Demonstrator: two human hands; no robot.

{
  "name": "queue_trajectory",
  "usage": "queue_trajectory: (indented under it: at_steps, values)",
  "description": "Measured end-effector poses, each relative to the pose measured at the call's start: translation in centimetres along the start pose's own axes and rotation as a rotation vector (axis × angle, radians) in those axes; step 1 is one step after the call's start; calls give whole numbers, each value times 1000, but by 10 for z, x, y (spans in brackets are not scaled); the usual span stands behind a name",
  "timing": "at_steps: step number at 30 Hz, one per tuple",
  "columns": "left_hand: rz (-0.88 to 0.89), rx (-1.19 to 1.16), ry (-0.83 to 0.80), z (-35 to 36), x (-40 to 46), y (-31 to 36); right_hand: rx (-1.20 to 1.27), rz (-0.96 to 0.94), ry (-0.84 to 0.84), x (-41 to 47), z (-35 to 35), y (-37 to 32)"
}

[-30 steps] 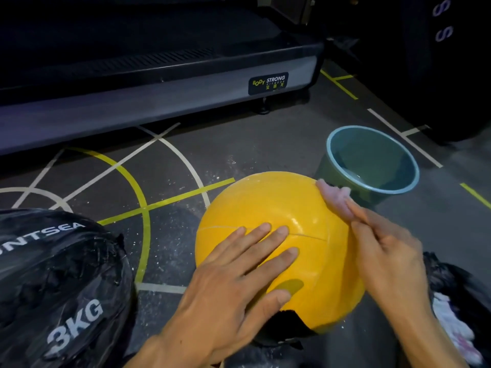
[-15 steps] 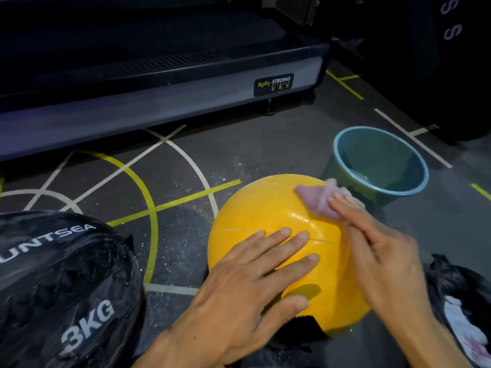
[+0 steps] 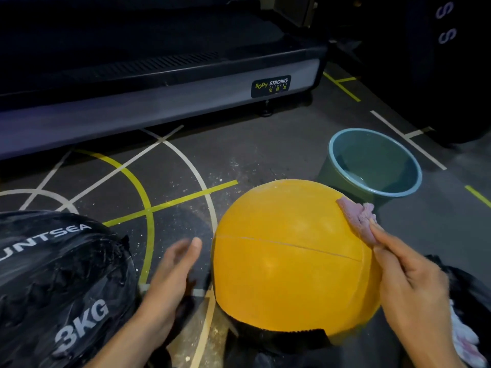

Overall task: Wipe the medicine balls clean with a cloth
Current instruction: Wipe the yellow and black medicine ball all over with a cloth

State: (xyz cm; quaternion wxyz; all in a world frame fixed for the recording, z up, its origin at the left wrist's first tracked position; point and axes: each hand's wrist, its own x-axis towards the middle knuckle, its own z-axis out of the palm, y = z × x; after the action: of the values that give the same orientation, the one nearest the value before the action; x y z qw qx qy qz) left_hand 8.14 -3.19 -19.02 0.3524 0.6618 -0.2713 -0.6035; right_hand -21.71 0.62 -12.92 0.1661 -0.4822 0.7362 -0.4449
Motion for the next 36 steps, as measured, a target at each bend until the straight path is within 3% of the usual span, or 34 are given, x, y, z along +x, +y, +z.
queue_trajectory:
  at_steps: [2, 4, 9, 13, 19, 24, 28, 31, 36]
  values:
    - [-265, -67, -139, 6, 4, -16, 11, -3, -7, -4, -3, 2]
    - [-389, -152, -241, 12, 6, -26, 33, 21, -6, -8, -4, 4]
    - [-358, -225, -238, 7, 12, -37, 32, -7, -59, -13, 4, -2]
    - [-232, -212, -217, -18, 12, -23, 108, -29, -88, -19, 18, -11]
    - [1, -26, -118, -66, 3, 13, 189, 153, -140, -35, 60, 13]
    - [140, 42, -95, -58, -16, 24, 262, 278, -94, -38, 67, 26]
    - [318, 291, -110, -50, -16, 26, 237, 317, -54, -31, 54, 16]
    - [404, 402, -149, -38, -20, 20, 154, 134, -47, -26, 52, -18]
    - [455, 502, -109, -23, -25, 19, -80, -480, -202, -32, 86, -56]
